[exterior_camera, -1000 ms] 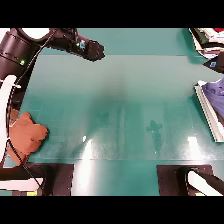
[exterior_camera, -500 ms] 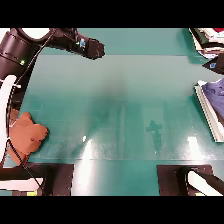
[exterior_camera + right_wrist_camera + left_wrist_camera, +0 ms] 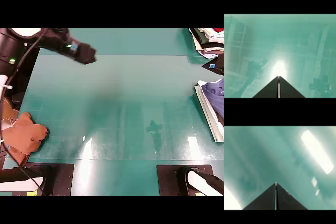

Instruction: Fold the shirts.

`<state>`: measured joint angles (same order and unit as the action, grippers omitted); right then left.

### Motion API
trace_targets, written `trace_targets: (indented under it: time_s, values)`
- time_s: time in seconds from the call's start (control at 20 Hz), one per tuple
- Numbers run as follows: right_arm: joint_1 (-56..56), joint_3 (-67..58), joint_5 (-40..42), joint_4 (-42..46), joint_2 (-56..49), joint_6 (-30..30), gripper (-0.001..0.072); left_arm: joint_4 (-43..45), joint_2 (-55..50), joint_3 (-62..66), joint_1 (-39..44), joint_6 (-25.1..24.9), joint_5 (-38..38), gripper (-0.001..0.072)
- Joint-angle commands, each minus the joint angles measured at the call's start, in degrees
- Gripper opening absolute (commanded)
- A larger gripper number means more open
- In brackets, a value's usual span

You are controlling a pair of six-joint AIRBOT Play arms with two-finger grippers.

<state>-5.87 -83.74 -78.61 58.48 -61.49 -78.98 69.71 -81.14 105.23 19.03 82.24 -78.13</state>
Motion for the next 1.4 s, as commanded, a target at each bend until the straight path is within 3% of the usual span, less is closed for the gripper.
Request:
trace_targets:
  time_s: [0.0, 0.15, 0.4, 0.5, 0.75, 0.9, 0.95, 1.0, 1.05, 1.25, 1.35]
  values:
    - [0.04, -0.07, -0.07, -0.02, -0.02, -0.02, 0.0013, 12.98, 7.8, -5.68, -4.02, 0.72, -14.08, 0.0022]
    - [0.04, -0.07, -0.04, 0.0, -0.02, -0.02, 0.0013, 23.56, 20.5, -22.86, -9.31, 3.56, -13.92, 0.0022]
    - [0.04, -0.07, -0.04, 0.02, -0.02, -0.02, 0.0014, 30.71, 35.87, -50.58, -19.19, 6.32, -15.23, 0.0038]
    - [0.04, -0.07, -0.04, 0.02, -0.02, -0.02, 0.0013, 30.84, 37.7, -58.01, -22.49, 7.8, -15.19, 0.0552]
    - [0.04, -0.07, -0.04, 0.02, -0.04, 0.0, 0.0013, 30.82, 37.75, -68.46, -24.76, 9.73, -7.17, 0.054]
    - [0.04, -0.07, -0.04, 0.02, -0.02, 0.0, 0.0014, 30.82, 37.75, -70.25, -24.76, 14.05, -4.76, 0.0539]
    - [0.04, -0.07, -0.04, 0.02, -0.04, 0.0, 0.0014, 30.84, 37.75, -70.23, -24.76, 14.97, -4.81, 0.0452]
    - [0.04, -0.07, -0.04, 0.02, -0.04, -0.02, 0.0014, 30.82, 37.75, -70.25, -24.76, 14.95, -4.96, 0.0156]
    - [0.04, -0.07, -0.04, 0.02, -0.02, 0.0, 0.0013, 30.8, 37.75, -70.23, -24.76, 15.13, -4.94, 0.0036]
    - [0.04, -0.07, 0.17, 0.02, -0.02, 0.0, 0.0013, 30.58, 37.77, -68.5, -24.76, 16.15, -4.92, 0.0021]
    - [0.04, -0.13, 1.38, -0.04, 0.04, 0.0, 0.0013, 28.55, 37.77, -61.64, -24.76, 15.06, -5.27, 0.0022]
